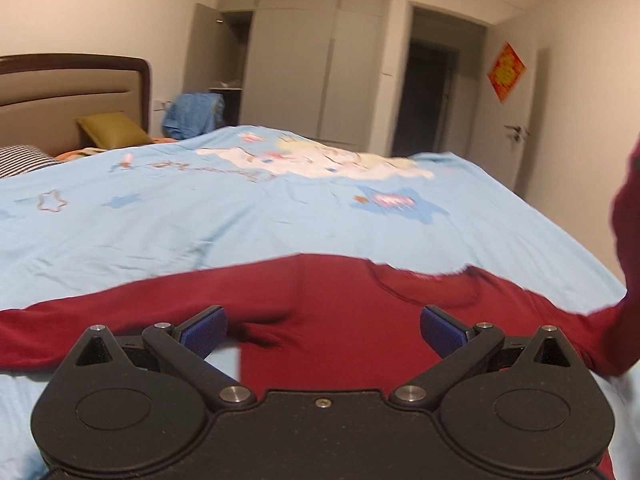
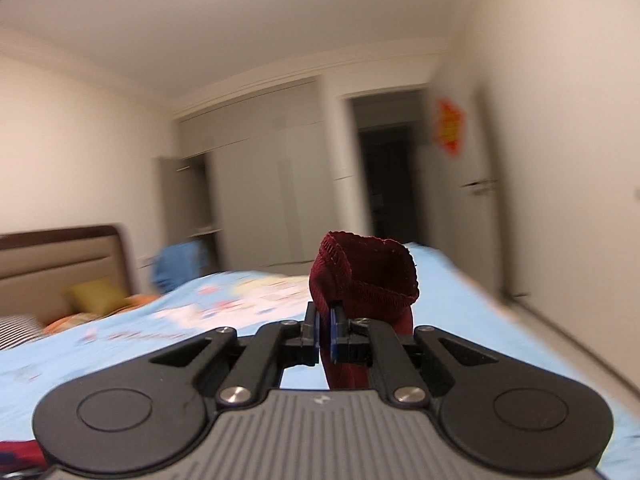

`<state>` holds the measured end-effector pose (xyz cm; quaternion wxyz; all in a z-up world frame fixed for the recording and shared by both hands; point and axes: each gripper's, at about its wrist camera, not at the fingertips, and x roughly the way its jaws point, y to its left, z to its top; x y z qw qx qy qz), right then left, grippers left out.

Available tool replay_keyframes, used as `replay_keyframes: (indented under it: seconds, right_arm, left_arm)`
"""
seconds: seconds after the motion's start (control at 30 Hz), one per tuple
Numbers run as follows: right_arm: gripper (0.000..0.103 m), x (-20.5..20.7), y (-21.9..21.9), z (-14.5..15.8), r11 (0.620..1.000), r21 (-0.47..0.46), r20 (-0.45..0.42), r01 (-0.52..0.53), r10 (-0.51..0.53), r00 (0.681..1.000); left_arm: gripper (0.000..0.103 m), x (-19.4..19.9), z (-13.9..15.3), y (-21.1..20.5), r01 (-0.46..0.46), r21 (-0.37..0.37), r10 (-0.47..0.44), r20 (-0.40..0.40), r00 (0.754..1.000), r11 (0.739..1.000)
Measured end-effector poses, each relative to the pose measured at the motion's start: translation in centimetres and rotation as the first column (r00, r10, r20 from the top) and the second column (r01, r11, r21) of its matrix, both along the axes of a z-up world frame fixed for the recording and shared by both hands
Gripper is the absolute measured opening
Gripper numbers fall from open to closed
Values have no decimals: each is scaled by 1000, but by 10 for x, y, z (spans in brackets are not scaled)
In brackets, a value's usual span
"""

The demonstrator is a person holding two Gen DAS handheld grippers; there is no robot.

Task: Fold small clothes
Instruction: 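Carry the sleeve across the sweater body and release it with the right gripper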

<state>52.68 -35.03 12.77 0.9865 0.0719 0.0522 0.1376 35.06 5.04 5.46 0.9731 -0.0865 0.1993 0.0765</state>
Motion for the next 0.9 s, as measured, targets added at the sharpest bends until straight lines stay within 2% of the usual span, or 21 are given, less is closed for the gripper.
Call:
replay_keyframes:
  seconds: [0.2, 0.33, 0.4, 0.57, 0.63, 0.7, 0.8, 0.9]
  right_arm:
    - [6, 18, 116, -25, 973, -116, -45, -200, 196, 980]
    - [6, 26, 175, -59, 931, -202, -135, -303, 280, 950]
    - [6, 12, 209, -75, 903, -256, -187, -345, 304, 934]
    - [9, -8, 230, -113, 843, -312, -314, -439, 344, 885]
    - [22, -29, 227, -120, 825, -316, -333, -469, 366, 869]
    - [57, -42, 212, -122, 816, -318, -326, -482, 383, 864]
    - [70, -59, 175, -119, 819, -334, -301, -467, 377, 876]
    - [84, -68, 133, -118, 852, -317, -297, -416, 328, 897]
  left_arm:
    - [102, -13, 1, 43, -96, -30, 96, 9, 995, 995]
    - [102, -19, -4, 65, -151, -38, 151, -7, 989, 988]
    - [102, -20, -8, 72, -171, -40, 170, -17, 985, 984]
    - [102, -18, -18, 77, -187, -37, 185, -38, 982, 982]
    - [102, -14, -23, 74, -181, -39, 180, -44, 983, 983]
    - [102, -9, -27, 69, -170, -41, 168, -49, 985, 985]
    - [102, 1, -33, 58, -129, -55, 127, -46, 991, 990]
    - [102, 13, -39, 42, -67, -82, 65, -27, 997, 994]
